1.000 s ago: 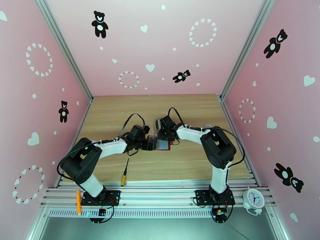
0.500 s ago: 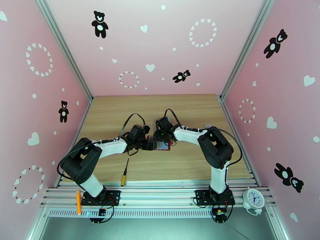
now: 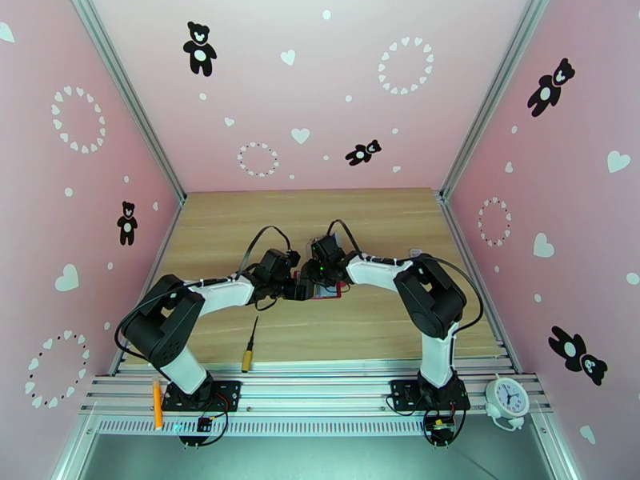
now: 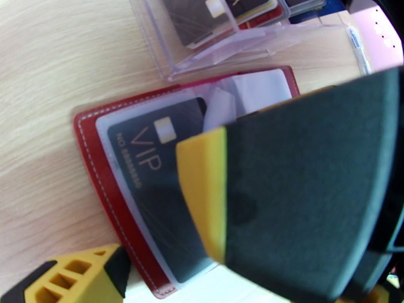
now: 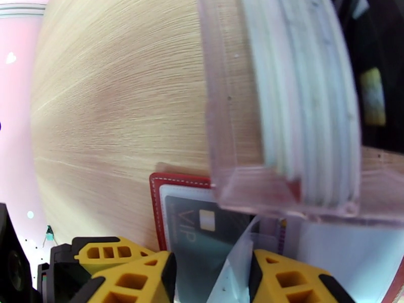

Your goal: Put the credit cards into the card holder

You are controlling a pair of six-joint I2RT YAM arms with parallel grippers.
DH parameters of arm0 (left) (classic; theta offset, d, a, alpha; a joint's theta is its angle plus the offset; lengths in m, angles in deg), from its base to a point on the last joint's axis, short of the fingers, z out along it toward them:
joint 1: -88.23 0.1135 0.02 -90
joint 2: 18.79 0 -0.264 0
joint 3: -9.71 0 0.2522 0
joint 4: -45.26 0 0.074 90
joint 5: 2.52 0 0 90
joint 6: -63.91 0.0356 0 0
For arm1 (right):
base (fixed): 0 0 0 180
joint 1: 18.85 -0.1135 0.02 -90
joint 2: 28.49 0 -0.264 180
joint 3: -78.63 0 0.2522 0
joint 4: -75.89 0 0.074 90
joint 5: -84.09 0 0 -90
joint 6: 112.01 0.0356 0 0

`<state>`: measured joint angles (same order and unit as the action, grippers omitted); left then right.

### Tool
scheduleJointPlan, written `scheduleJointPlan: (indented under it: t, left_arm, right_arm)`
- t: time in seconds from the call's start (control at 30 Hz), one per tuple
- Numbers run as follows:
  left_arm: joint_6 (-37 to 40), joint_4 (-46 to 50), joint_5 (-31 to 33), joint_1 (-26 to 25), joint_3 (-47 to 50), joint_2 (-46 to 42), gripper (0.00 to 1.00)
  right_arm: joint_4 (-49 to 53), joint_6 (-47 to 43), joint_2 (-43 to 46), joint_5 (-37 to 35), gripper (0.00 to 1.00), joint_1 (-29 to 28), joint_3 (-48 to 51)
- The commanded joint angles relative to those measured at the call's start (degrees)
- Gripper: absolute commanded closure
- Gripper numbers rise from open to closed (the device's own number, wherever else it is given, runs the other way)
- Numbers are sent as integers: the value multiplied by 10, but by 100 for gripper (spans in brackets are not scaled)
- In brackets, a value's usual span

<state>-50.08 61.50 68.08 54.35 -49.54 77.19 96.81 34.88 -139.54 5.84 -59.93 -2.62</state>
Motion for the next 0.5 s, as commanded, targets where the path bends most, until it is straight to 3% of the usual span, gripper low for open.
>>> scheduleJointPlan:
  t: [0.0, 0.13, 0.47]
  left_arm:
    - [-4, -9, -37, -2, -7, 22, 12]
    - [0, -7, -41, -3, -8, 25, 11]
    - [13, 71, 47, -4, -46, 65, 20]
  right_arm:
    - [-10, 9, -8, 30, 57, -14, 14]
    - [-15, 13, -4, 32, 57, -14, 18]
    - [-9, 8, 16, 23, 57, -13, 20]
